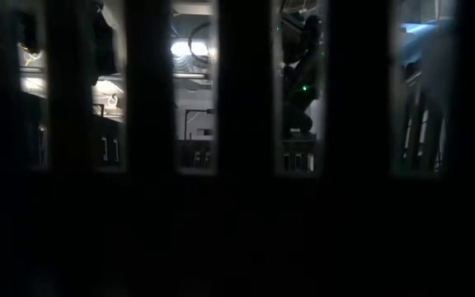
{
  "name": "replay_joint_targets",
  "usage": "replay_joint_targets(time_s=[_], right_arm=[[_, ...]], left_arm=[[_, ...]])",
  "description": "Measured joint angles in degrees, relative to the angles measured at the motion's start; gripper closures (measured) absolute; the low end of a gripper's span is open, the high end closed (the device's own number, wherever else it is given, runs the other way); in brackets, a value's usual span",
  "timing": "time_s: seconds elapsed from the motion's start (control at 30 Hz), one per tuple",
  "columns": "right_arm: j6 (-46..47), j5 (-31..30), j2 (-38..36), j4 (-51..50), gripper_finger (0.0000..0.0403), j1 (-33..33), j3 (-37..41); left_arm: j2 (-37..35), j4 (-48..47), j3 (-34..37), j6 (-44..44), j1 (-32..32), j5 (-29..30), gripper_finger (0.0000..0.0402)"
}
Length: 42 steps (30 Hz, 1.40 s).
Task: Sort Halloween decoration
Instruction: Put the orange spider toy into the top right black basket
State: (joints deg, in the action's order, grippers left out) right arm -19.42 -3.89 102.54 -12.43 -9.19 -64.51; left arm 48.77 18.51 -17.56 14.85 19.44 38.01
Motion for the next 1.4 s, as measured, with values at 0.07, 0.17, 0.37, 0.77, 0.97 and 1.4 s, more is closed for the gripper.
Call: replay_joint_targets(time_s=[0.07,0.17,0.37,0.77,0.97,1.4], right_arm=[[1.0,-1.4,0.1,-1.9,0.0397,-0.8,0.0],[2.5,-1.5,1.0,-4.0,0.0376,-3.5,0.1],[4.5,3.8,4.7,-3.8,0.0302,-10.2,1.1],[4.6,6.9,9.5,-1.1,0.0267,-12.4,1.0],[4.1,7.6,9.6,-0.9,0.0301,-12.2,0.6],[2.6,8.3,9.8,2.8,0.0233,-12.2,0.7]], left_arm=[[0.0,0.1,0.0,0.0,0.0,0.0,0.0278],[0.0,0.1,0.0,0.0,0.0,-0.1,0.0278],[0.0,0.2,0.0,-0.2,0.0,-0.1,0.0278],[0.0,0.1,0.0,-0.4,0.0,0.0,0.0278],[0.0,0.1,0.0,-0.3,0.0,0.0,0.0278],[0.0,0.1,0.0,-0.3,0.0,0.0,0.0278]])
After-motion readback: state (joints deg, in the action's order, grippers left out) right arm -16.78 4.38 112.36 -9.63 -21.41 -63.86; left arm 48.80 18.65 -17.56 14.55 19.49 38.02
